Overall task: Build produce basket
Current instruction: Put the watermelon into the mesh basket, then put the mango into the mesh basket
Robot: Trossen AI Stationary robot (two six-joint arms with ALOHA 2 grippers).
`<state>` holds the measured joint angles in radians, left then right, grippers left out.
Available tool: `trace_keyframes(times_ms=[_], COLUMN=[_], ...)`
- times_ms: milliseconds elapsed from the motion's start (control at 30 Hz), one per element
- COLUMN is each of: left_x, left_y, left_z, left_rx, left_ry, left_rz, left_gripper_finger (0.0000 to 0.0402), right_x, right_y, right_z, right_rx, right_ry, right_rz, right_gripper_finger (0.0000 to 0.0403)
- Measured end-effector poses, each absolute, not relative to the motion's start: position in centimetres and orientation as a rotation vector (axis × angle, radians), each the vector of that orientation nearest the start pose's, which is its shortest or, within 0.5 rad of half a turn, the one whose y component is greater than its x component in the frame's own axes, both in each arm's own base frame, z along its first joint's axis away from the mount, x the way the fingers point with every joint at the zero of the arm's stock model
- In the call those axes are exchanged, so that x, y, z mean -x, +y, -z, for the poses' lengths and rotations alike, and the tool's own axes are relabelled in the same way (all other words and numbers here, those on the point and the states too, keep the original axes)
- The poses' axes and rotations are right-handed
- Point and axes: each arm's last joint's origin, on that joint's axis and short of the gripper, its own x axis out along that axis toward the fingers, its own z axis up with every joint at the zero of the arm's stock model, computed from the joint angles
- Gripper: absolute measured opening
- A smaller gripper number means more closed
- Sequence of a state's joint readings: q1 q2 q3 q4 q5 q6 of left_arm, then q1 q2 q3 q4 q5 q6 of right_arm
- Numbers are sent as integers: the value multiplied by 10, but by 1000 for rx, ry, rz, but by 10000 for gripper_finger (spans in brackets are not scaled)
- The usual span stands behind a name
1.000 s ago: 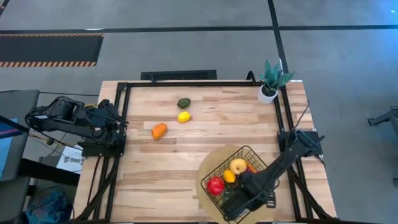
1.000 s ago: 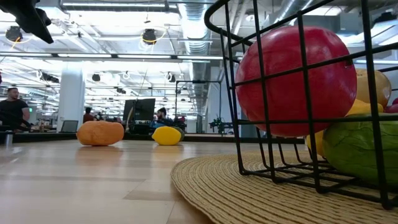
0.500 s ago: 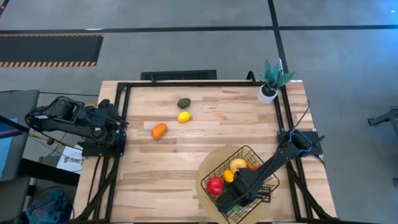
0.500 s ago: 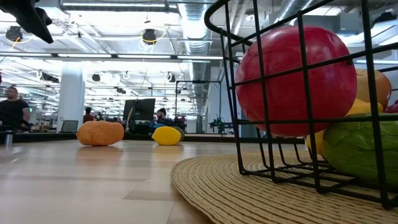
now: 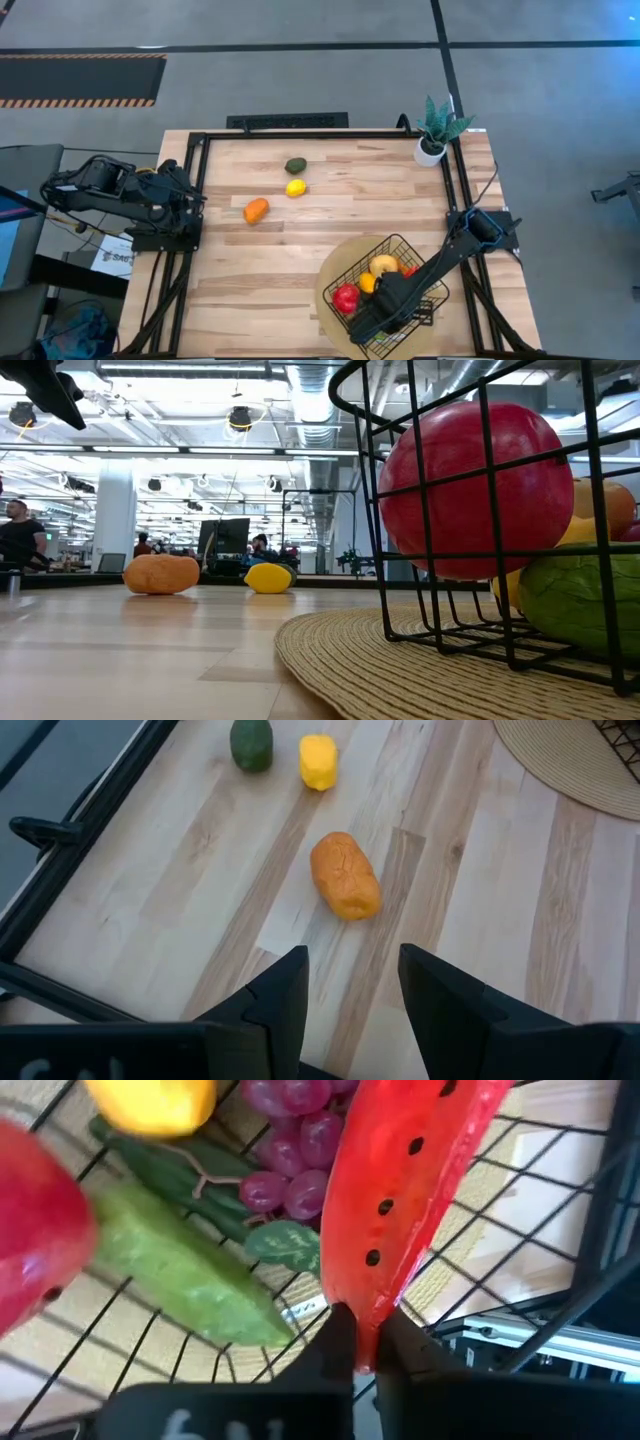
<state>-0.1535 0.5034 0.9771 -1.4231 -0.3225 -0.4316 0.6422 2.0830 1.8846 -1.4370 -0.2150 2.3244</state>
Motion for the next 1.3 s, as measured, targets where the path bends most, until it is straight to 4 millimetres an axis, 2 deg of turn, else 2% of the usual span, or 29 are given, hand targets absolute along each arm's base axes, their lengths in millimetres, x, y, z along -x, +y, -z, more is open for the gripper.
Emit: trace_keyframes(times_ms=[333,500,667,833,933,1100,1300], left_x=[-36,-36,-36,-36,-40,-53,-64], left_y=[4,4,4,5,5,3,2], left_z=[-319,-319,-319,-320,-323,-331,-331], left_rx=[178,182,182,162,162,127,143], left_ry=[867,865,864,839,781,681,697], left_rz=[-352,-359,-360,-402,-410,-361,-381], left_gripper_finger=[146,146,146,146,146,146,146], right_x=[-316,-322,-321,-327,-338,-363,-390], right_y=[239,237,230,222,208,174,128], right_z=[-250,-266,-288,-306,-315,-331,-355], right_rx=[-1280,-1282,-1261,-1276,-1259,-1175,-1014], right_ry=[1441,1481,1494,1432,1334,1129,930], right_rz=[1327,1216,1193,1135,1081,940,776], right_gripper_finger=[143,197,226,228,224,217,219])
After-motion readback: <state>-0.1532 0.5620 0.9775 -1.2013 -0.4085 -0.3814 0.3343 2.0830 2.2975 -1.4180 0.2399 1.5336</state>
